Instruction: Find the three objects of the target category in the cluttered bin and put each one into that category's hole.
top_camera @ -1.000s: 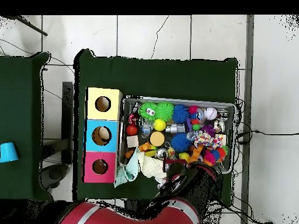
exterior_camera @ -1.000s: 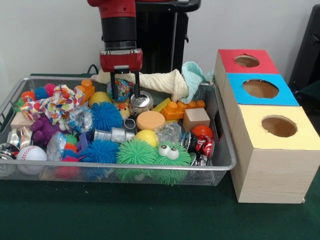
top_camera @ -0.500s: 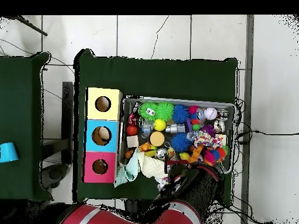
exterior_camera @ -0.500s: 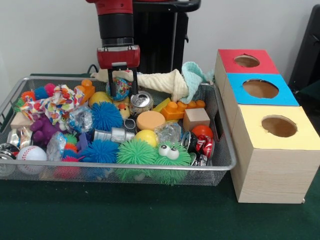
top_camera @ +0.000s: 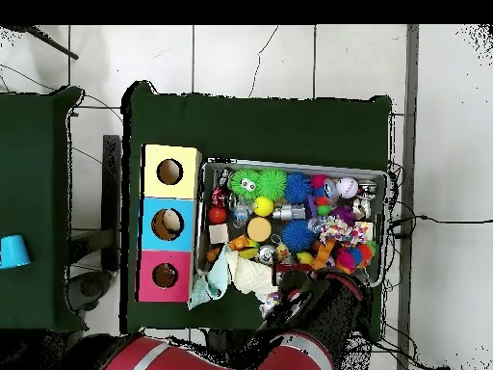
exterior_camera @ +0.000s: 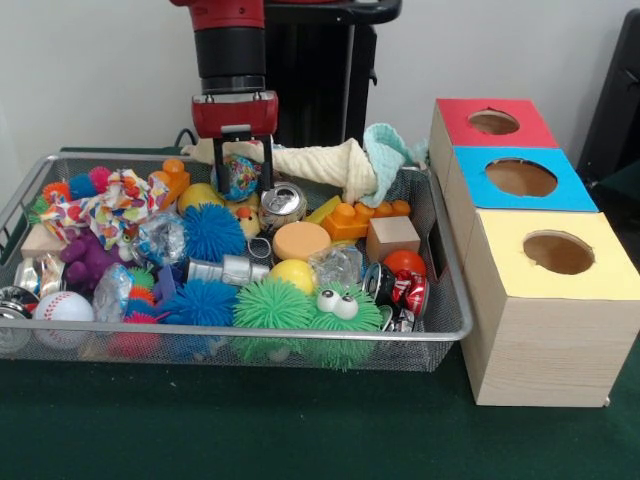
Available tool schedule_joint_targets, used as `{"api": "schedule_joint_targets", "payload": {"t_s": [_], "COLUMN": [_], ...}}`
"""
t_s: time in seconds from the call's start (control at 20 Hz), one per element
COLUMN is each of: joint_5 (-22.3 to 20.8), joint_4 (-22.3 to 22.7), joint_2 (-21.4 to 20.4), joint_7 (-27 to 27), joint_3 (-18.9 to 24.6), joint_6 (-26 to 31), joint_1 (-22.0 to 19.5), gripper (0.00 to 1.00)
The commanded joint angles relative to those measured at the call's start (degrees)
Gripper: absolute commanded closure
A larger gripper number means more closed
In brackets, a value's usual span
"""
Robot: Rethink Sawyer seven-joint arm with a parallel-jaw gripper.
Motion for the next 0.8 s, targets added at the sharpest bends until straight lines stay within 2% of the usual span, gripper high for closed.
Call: {"api": "schedule_joint_targets", "payload": {"t_s": [0.05,0.4,0.65,0.8], "joint_5": [5.2,7.3,12.4,12.4], "joint_4": [-1.1,-2.5,-3.3,-3.4], "joint_2": [2.2,3.8,6.3,6.5], "joint_7": [-14.0,-15.5,-19.2,-18.5], "joint_3": [2.2,1.1,-0.6,-1.1], "joint_6": [0.3,-0.2,-2.0,-2.4], "joint_1": [-2.1,-1.8,-2.4,-2.1], "gripper": [0.00,0.00,0.00,0.00]}}
